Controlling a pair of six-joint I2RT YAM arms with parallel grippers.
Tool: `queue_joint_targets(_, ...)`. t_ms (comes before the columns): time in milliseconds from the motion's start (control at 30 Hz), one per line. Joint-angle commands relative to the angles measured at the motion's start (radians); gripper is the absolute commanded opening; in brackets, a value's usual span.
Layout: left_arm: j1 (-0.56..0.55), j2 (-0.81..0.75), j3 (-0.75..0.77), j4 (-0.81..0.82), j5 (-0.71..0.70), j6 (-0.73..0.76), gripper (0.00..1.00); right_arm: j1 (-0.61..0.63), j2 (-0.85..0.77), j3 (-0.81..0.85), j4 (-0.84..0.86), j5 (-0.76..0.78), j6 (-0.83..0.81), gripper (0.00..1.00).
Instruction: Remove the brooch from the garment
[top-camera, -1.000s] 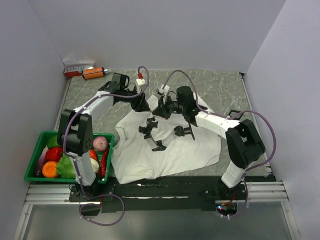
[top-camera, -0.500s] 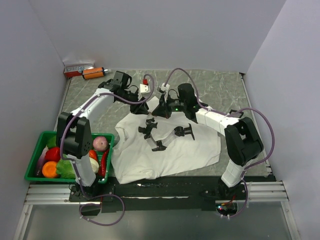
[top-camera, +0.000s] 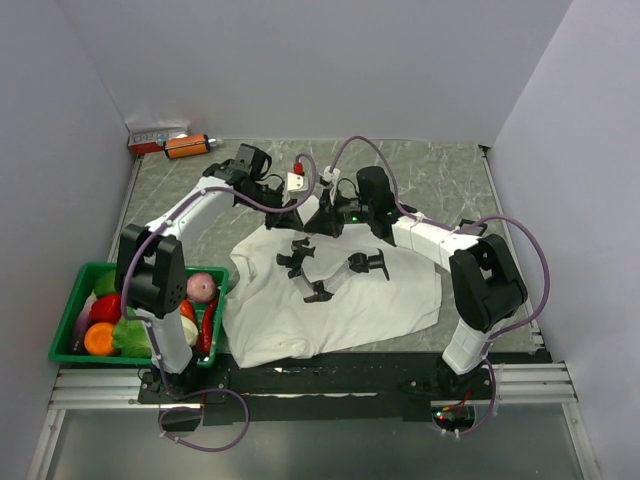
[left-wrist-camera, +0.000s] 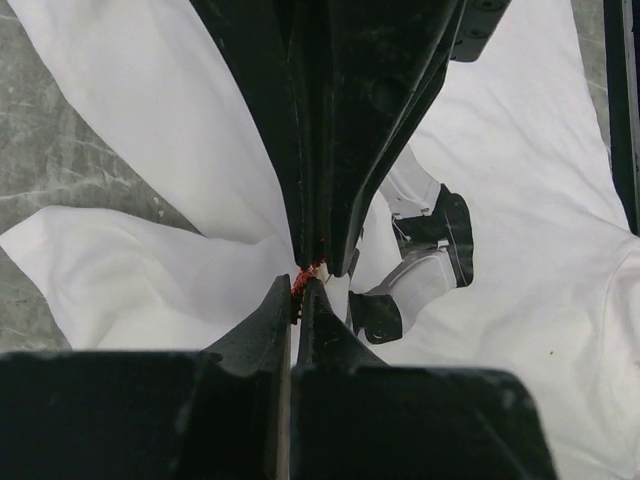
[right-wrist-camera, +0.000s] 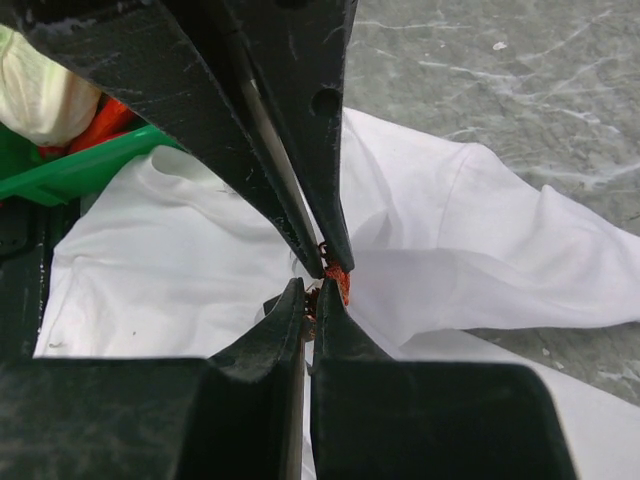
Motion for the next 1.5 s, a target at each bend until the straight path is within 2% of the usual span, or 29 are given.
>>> queue_joint_targets(0,-0.009,0.013,0.068,-0.059,0.015,0.039,0.01,-0.007,-0.020,0.015,0.024,0.030,0.004,0.11)
queue_joint_targets(33,-0.009,0.019,0.077,-0.082,0.006,0.038,0.01,-0.011,-0.028,0.011,0.018,0.043,-0.004,0.22)
queue_joint_targets(133,-0.009,0.024,0.106,-0.106,-0.070,0.006,0.01,-0.033,-0.071,-0.018,-0.022,0.065,-0.051,0.34)
queue_joint_targets(267,-0.009,0.022,0.160,-0.156,-0.172,0.024,0.01,-0.036,-0.108,-0.078,-0.071,0.096,-0.146,0.38)
queue_joint_targets(467,-0.011,0.027,0.215,-0.206,-0.282,0.045,0.01,-0.025,-0.068,-0.090,-0.057,0.106,-0.151,0.41)
queue_joint_targets(700,-0.017,0.013,0.210,-0.174,-0.366,-0.033,0.01,-0.002,0.008,-0.038,-0.051,0.114,-0.175,0.47)
queue_joint_targets(967,-0.024,-0.001,0.185,-0.113,-0.399,-0.129,0.01,0.013,0.044,-0.021,-0.030,0.134,-0.143,0.47)
queue_joint_targets(1067,-0.024,-0.010,0.154,-0.047,-0.382,-0.214,0.01,0.021,0.048,-0.027,-0.037,0.125,-0.136,0.44)
queue_joint_targets(1167,-0.031,-0.012,0.131,-0.001,-0.373,-0.301,0.01,0.022,0.039,-0.041,-0.056,0.103,-0.136,0.26)
queue_joint_targets(1200,-0.034,-0.010,0.129,0.004,-0.391,-0.304,0.01,0.022,0.033,-0.046,-0.056,0.102,-0.131,0.17)
queue_joint_targets(1267,-0.043,-0.010,0.120,0.007,-0.412,-0.285,0.01,0.021,0.019,-0.055,-0.062,0.091,-0.129,0.08)
queue_joint_targets(1300,-0.044,-0.009,0.120,0.007,-0.437,-0.277,0.01,0.021,0.013,-0.055,-0.066,0.096,-0.129,0.08)
queue_joint_targets(1333,-0.044,-0.008,0.124,0.005,-0.448,-0.266,0.01,0.021,0.006,-0.057,-0.062,0.102,-0.125,0.11)
queue_joint_targets(1400,-0.044,-0.007,0.129,0.005,-0.469,-0.245,0.01,0.021,-0.024,-0.069,-0.031,0.116,-0.078,0.28)
queue_joint_targets(1467,-0.044,-0.002,0.143,0.007,-0.494,-0.241,0.01,0.032,-0.031,-0.074,0.025,0.125,-0.039,0.41)
